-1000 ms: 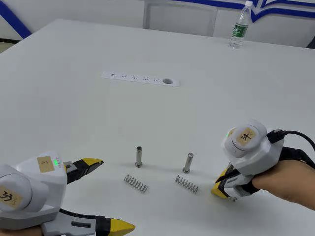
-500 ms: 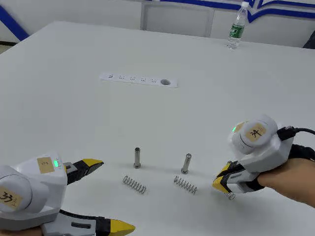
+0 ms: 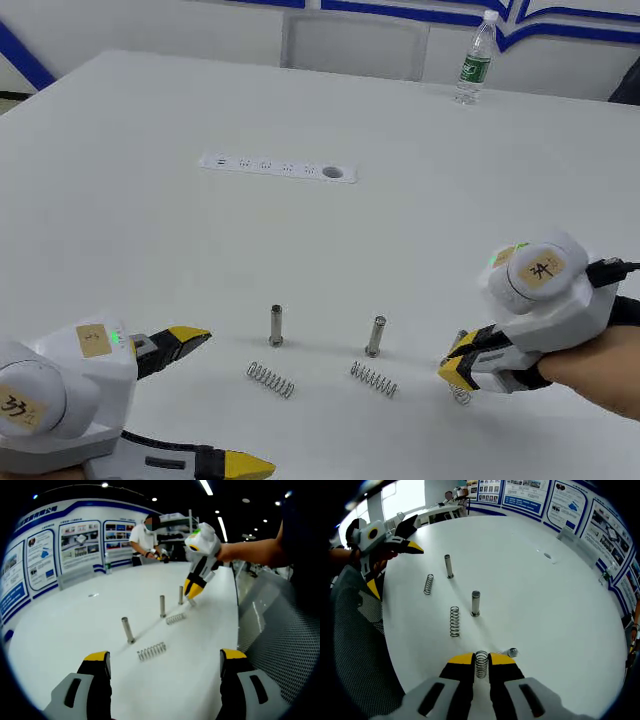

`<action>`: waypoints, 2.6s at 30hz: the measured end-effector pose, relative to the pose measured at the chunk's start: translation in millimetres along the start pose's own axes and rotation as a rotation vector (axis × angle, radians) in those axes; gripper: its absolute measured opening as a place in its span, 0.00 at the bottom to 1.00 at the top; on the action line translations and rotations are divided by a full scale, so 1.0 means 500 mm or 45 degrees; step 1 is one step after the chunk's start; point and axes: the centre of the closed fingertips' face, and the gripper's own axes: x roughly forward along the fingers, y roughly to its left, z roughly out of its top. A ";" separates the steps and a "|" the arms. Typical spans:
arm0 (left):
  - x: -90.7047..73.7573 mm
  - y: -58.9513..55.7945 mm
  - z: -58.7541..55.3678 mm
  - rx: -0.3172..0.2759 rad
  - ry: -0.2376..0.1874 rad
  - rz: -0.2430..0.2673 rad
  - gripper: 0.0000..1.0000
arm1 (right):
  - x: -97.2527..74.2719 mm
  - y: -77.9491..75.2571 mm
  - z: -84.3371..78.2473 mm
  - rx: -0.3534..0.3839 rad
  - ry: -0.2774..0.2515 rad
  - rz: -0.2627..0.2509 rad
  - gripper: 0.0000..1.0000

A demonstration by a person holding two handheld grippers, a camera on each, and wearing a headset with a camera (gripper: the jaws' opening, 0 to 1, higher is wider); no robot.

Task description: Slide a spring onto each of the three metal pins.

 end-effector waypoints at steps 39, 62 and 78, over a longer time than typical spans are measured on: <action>0.003 0.004 0.002 -0.003 -0.017 0.007 0.92 | -0.140 -0.038 0.110 0.059 -0.281 -0.121 0.12; -0.002 0.010 -0.001 -0.011 -0.010 0.019 0.92 | -0.115 -0.067 0.078 0.138 -0.266 -0.147 0.12; -0.001 0.009 -0.005 -0.018 -0.003 0.020 0.92 | -0.093 -0.071 0.063 0.156 -0.259 -0.140 0.12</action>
